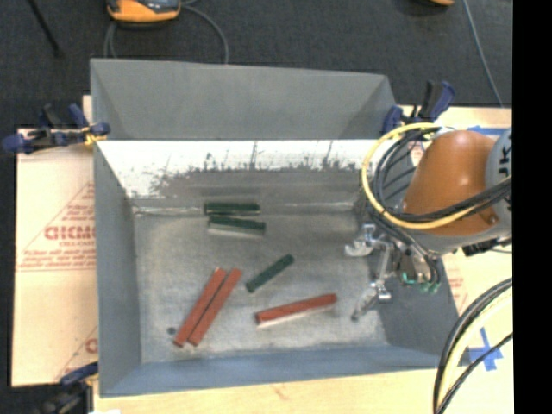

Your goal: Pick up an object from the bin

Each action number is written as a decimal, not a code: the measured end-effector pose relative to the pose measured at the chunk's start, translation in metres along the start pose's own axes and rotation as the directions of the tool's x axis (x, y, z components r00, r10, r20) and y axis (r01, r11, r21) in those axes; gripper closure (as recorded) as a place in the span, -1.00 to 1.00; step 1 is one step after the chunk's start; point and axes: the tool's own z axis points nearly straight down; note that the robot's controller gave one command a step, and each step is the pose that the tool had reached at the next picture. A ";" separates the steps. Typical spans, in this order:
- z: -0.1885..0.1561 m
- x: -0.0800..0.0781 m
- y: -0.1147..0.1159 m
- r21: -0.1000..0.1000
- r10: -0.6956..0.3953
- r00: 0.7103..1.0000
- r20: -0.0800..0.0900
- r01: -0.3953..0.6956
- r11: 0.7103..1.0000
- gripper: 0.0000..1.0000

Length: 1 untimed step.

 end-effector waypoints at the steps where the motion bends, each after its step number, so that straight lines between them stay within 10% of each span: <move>1: 0.064 0.005 0.026 0.001 -0.025 1.000 0.000 0.025 1.000 1.00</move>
Offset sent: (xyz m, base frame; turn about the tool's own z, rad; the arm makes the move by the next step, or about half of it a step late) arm 0.0000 0.0000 0.0000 0.0000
